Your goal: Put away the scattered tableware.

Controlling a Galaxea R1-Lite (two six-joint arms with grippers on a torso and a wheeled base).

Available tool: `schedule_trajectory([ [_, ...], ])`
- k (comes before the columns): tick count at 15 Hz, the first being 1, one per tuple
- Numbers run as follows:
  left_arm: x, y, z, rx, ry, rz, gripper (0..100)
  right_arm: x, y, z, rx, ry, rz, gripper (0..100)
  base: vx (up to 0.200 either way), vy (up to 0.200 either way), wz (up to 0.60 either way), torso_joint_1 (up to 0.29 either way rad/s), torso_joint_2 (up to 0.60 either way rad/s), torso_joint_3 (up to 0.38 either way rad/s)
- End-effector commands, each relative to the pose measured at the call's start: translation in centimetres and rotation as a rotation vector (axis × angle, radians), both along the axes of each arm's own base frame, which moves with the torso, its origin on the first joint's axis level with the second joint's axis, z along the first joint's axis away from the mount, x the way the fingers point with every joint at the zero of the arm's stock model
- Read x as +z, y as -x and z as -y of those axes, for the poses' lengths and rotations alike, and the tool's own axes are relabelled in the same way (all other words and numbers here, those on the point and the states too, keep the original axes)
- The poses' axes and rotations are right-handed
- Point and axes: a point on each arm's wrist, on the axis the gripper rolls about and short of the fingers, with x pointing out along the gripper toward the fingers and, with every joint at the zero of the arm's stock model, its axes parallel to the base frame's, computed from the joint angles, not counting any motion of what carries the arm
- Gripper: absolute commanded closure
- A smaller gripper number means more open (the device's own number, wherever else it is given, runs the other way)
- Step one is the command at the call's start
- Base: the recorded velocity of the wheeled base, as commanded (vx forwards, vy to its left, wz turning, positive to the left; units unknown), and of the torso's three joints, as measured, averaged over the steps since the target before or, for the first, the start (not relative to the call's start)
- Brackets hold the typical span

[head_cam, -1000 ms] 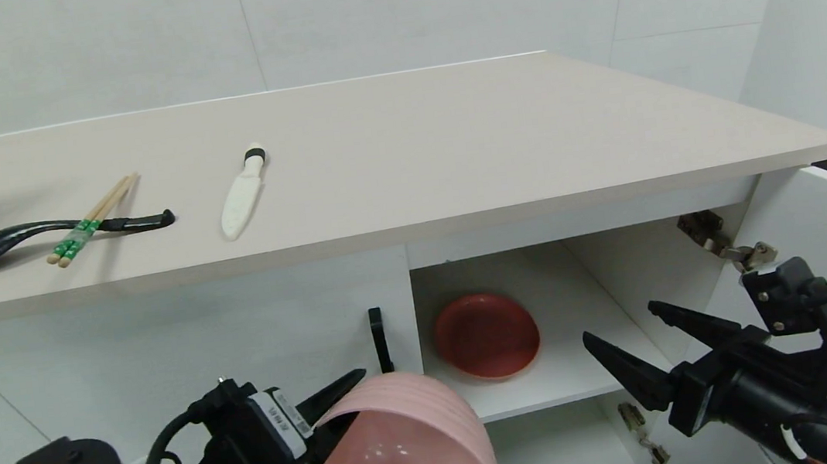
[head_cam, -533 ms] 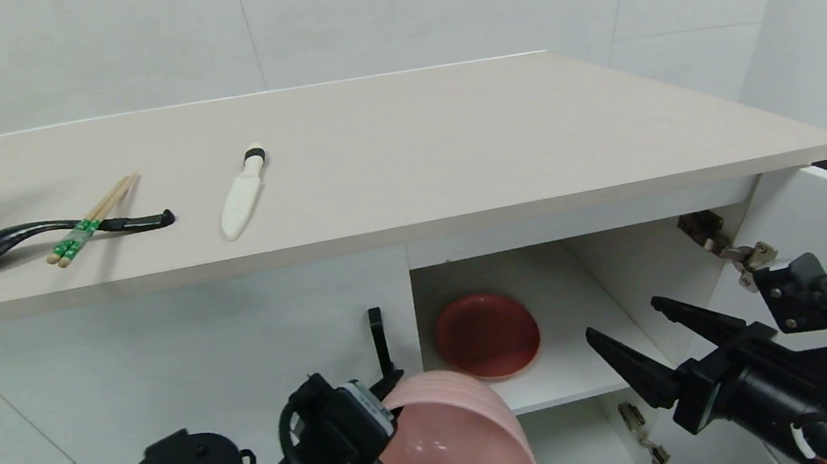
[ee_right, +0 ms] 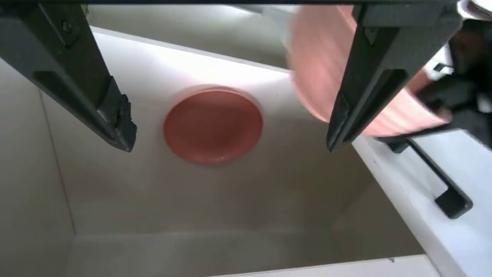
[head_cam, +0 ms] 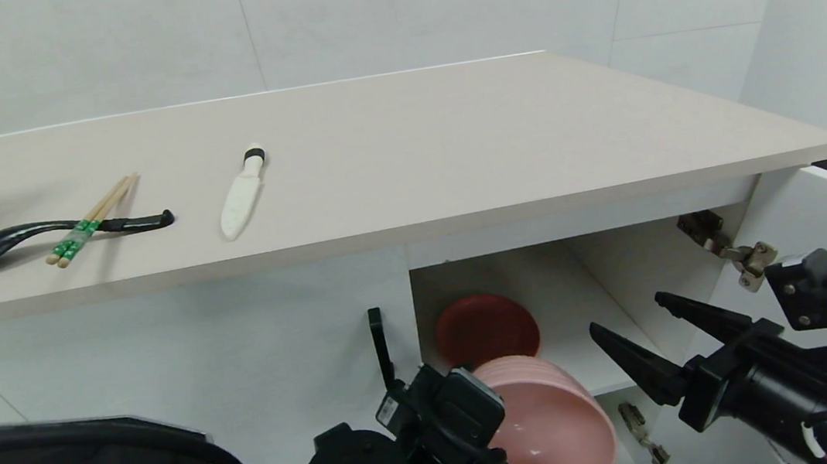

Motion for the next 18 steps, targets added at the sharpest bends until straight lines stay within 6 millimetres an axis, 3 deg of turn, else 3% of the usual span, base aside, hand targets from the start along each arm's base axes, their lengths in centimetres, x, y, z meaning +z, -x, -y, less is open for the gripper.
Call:
schedule_trajectory([
  [1,-1.4,-0.4,1.2,-0.006,-0.019,-0.011,100,0.1,0.0,0.0,0.001,-0.003,0.003,0,0.0,0.0,0.0,0.0,0.0,0.0],
  [6,-2.0,-2.4,3.5,0.114,0.026,0.025,100,0.0,0.0,0.0,0.002,0.014,0.009,0,0.0,0.0,0.0,0.0,0.0,0.0],
  [11,0.2,-4.0,5.6,0.172,0.186,0.067,100,-1.6,-0.7,-0.5,-0.006,0.066,-0.057,0,0.0,0.0,0.0,0.0,0.0,0.0],
  [14,0.7,-4.9,5.3,0.236,0.214,0.073,100,-1.9,-0.9,-0.4,-0.012,0.076,-0.069,0,0.0,0.0,0.0,0.0,0.0,0.0],
  [18,3.1,-4.3,4.6,0.232,0.292,0.081,100,-2.2,-1.6,0.3,-0.063,0.083,-0.083,0,0.0,0.0,0.0,0.0,0.0,0.0],
])
